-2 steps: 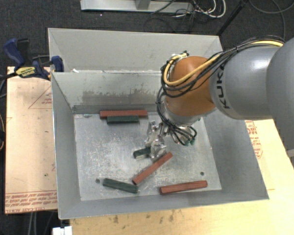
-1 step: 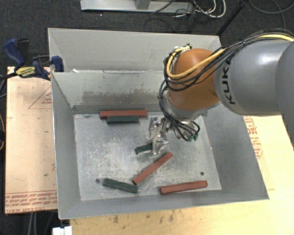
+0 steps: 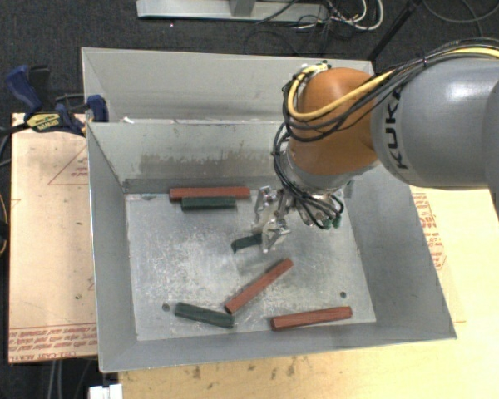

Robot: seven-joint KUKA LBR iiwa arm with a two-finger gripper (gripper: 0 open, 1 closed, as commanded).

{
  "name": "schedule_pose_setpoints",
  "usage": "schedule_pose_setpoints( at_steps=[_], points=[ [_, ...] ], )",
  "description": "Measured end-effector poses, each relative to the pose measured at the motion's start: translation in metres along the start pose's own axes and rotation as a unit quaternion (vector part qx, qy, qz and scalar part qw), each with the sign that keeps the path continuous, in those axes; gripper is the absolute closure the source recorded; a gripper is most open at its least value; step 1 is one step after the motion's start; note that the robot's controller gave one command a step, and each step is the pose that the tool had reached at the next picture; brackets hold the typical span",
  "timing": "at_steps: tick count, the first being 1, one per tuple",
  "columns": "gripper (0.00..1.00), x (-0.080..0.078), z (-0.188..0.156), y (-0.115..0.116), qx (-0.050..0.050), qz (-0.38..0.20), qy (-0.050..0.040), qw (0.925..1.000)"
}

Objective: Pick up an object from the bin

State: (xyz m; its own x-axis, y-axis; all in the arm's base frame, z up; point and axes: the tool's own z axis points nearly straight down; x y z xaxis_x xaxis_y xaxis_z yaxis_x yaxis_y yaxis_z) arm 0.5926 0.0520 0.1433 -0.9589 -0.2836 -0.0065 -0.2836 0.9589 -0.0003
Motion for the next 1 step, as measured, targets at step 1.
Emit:
schedule_pose_setpoints(
  at_steps=[1],
  points=[
    [1.00, 0.0110, -0.1004, -0.0084, 0.000, -0.002, 0.0015, 1.0000]
  ],
)
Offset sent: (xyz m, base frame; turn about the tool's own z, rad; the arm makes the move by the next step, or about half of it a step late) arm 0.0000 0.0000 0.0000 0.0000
